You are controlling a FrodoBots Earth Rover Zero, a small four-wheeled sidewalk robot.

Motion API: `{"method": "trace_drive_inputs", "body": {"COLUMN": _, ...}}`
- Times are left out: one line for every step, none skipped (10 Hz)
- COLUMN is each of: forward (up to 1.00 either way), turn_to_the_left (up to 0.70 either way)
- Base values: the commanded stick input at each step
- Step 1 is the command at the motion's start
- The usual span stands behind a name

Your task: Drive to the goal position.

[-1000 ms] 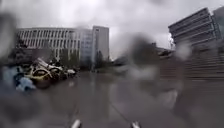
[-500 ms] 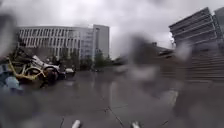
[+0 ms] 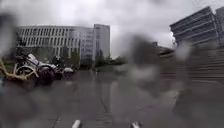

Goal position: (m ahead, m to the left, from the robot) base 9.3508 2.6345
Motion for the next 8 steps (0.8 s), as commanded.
{"method": "trace_drive_inputs", "body": {"forward": 0.70, "turn_to_the_left": 0.03}}
{"method": "trace_drive_inputs", "body": {"forward": 0.70, "turn_to_the_left": 0.03}}
{"method": "trace_drive_inputs", "body": {"forward": 0.70, "turn_to_the_left": 0.03}}
{"method": "trace_drive_inputs", "body": {"forward": 0.70, "turn_to_the_left": 0.03}}
{"method": "trace_drive_inputs", "body": {"forward": 0.70, "turn_to_the_left": 0.03}}
{"method": "trace_drive_inputs", "body": {"forward": 0.70, "turn_to_the_left": 0.08}}
{"method": "trace_drive_inputs", "body": {"forward": 0.70, "turn_to_the_left": 0.23}}
{"method": "trace_drive_inputs", "body": {"forward": 0.70, "turn_to_the_left": 0.34}}
